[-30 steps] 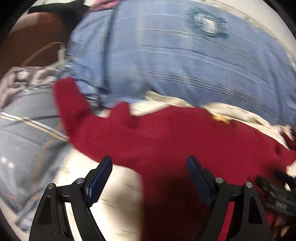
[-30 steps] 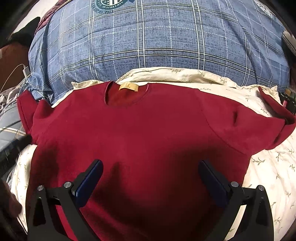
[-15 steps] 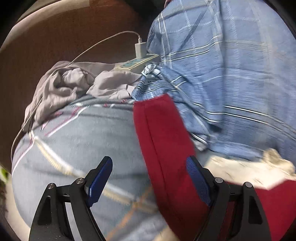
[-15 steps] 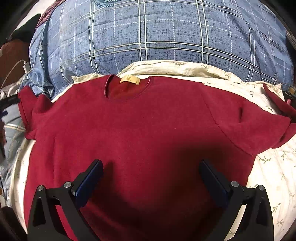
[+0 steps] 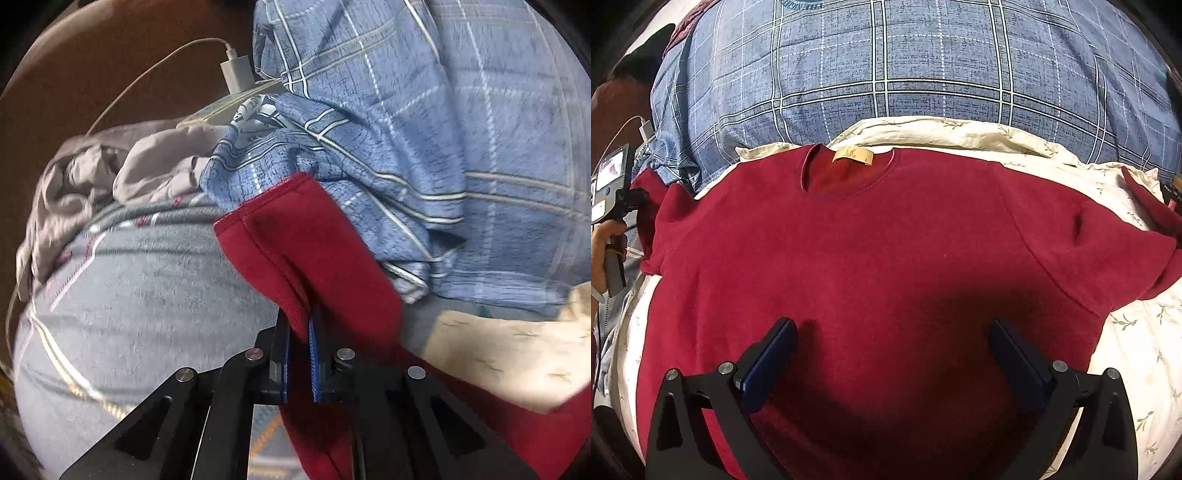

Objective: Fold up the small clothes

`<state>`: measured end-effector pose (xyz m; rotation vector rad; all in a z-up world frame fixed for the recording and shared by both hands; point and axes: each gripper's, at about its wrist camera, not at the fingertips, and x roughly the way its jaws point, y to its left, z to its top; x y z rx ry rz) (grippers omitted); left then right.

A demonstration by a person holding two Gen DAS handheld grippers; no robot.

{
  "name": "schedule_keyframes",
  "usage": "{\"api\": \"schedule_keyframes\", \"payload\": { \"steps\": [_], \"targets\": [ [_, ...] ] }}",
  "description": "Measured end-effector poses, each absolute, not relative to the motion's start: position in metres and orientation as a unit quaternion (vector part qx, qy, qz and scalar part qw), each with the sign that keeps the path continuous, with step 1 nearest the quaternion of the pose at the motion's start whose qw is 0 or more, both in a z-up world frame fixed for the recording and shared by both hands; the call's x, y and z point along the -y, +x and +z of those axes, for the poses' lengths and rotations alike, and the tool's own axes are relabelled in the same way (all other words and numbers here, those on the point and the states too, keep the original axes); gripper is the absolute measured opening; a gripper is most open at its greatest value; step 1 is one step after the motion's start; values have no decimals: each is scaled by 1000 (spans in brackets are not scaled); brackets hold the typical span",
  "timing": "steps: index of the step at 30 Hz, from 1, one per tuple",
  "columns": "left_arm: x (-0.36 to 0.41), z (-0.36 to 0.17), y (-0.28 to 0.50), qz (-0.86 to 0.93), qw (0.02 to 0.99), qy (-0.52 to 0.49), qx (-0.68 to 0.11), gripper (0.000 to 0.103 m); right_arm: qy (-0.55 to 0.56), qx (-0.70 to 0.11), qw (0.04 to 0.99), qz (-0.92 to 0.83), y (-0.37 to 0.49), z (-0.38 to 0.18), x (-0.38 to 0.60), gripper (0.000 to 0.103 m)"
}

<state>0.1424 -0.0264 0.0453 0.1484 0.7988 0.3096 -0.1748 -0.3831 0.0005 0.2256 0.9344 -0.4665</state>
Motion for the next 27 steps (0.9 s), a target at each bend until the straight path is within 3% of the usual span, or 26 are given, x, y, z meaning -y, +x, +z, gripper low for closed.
{"api": "schedule_keyframes", "payload": {
  "steps": [12, 16, 22, 25, 27],
  "targets": [
    [131, 164, -23, -100, 953, 27, -284, 7, 163, -436, 862, -201, -180, 10, 397, 103],
    [190, 153, -62, -179, 935, 25, -306, 8, 232, -395, 866, -199, -195, 24, 422, 103],
    [256, 85, -70, -242, 889, 30, -389, 11, 286, -355, 857, -242, -217, 37, 463, 103],
    [268, 70, -62, -259, 880, 52, -394, 27, 311, -348, 849, -250, -223, 39, 476, 103],
    [262, 77, -56, -277, 875, 52, -394, 48, 313, -344, 850, -248, -223, 41, 478, 103]
  ]
}}
